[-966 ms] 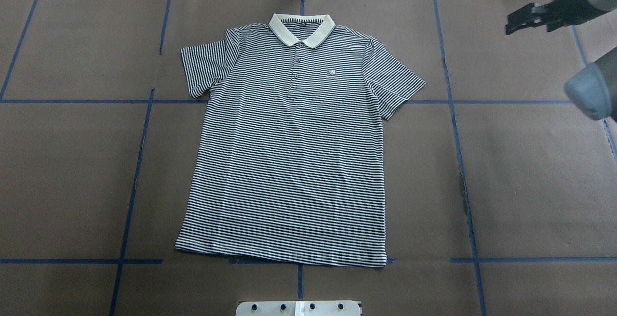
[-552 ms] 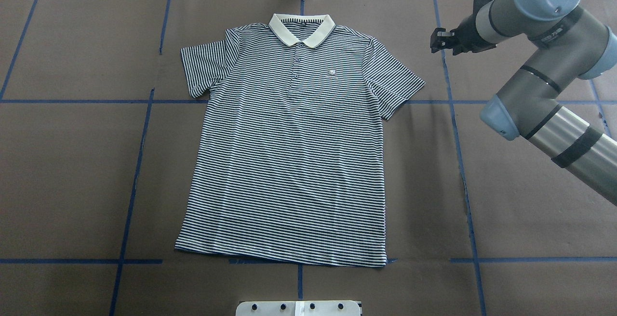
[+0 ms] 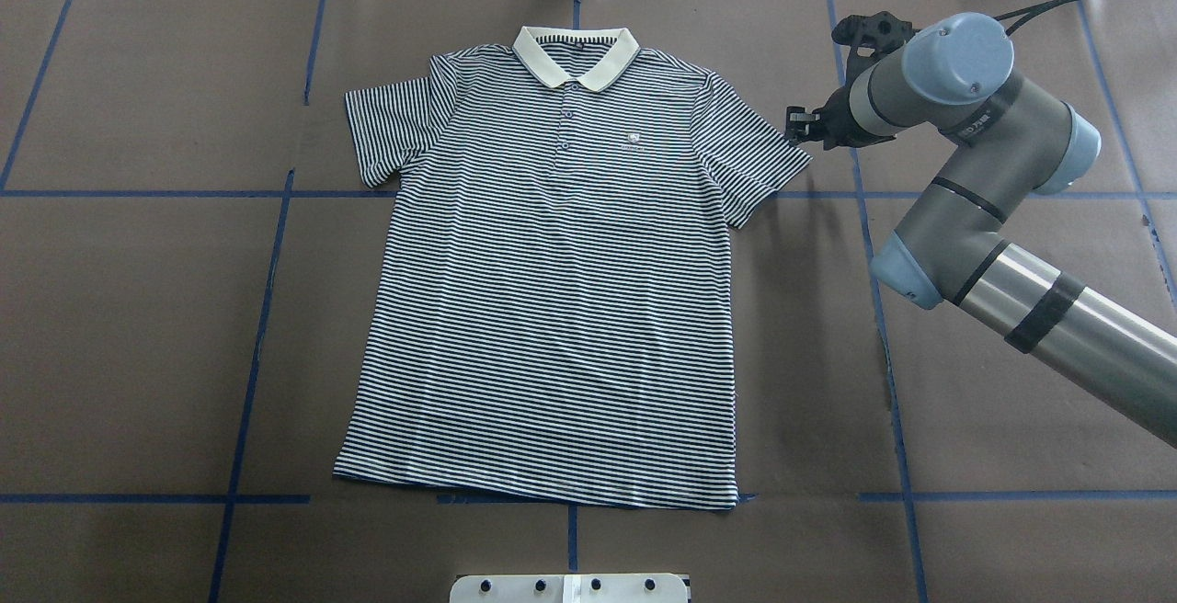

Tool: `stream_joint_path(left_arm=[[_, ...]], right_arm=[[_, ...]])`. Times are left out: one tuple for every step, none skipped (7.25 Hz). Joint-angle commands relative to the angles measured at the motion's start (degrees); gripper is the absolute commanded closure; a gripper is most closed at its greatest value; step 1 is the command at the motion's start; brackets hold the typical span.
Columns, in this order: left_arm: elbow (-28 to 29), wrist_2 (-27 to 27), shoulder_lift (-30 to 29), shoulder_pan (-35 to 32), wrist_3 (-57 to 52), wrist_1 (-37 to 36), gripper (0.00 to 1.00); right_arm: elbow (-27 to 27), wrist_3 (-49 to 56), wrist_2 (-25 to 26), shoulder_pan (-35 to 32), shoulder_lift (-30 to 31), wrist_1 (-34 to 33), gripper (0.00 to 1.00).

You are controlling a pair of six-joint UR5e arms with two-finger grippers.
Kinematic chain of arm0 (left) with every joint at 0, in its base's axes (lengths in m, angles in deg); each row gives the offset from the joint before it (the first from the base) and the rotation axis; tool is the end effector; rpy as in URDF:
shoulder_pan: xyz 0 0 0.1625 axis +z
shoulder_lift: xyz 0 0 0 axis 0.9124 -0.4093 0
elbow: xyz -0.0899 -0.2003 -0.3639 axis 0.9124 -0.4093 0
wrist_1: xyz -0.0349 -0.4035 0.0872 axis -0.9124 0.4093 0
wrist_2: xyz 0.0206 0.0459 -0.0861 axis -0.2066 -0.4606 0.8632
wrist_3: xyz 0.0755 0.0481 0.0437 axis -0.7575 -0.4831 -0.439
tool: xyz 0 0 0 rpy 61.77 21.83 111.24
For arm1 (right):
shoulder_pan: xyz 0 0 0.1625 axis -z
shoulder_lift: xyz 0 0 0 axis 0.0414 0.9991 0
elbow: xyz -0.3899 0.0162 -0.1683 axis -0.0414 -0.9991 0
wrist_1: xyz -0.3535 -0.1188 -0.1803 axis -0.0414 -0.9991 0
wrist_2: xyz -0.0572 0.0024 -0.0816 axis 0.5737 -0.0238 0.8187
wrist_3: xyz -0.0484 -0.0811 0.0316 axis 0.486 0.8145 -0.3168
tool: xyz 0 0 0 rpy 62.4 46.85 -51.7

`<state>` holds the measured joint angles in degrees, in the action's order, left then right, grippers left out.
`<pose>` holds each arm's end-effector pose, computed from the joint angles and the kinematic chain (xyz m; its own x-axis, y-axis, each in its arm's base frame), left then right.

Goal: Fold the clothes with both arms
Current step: 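Move the right gripper toward the shirt sleeve nearest it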

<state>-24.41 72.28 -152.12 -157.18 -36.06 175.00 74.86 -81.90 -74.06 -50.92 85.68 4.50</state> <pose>-0.0781 -0.5288 0.4910 0.7435 0.4609 -0.4846 0.0730 0.6644 0.7438 -0.3929 -0.6007 0.4152 0.6517 0.0603 0.7561 -0.2925 0.9397 0.1772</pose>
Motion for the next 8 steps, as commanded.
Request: stream_joint_path(left_arm=[[0.1,0.0,0.1,-0.1,0.0,0.0,0.00],[0.1,0.0,0.1,-0.1,0.0,0.0,0.00],[0.1,0.0,0.1,0.0,-0.1,0.0,0.00],[0.0,0.0,0.1,0.0,-0.1,0.0,0.00],[0.0,0.0,0.1,0.0,-0.1,0.0,0.00],[0.0,0.0,0.1,-0.1,-0.1,0.0,0.00],[0.1,0.0,0.1,0.0,-0.1,0.0,0.00],[0.0,0.0,0.1,-0.1,-0.1,0.0,0.00]], right_arm=[[-2.9,0.0,1.2,0.7,-1.5,0.1,0.47],[-3.2,0.1,1.3,0.9,-1.5,0.1,0.47],[-3.7,0.1,1.3,1.2,-1.5,0.1,0.48],[-3.9,0.1,1.3,1.5,-1.5,0.2,0.49],[-4.1,0.1,1.9,1.8,-1.5,0.4,0.49],[-4.3,0.1,2.0,1.9,-1.4,0.4,0.49],[-4.3,0.1,2.0,1.9,-1.4,0.4,0.49],[-4.3,0.1,2.0,1.9,-1.4,0.4,0.49]])
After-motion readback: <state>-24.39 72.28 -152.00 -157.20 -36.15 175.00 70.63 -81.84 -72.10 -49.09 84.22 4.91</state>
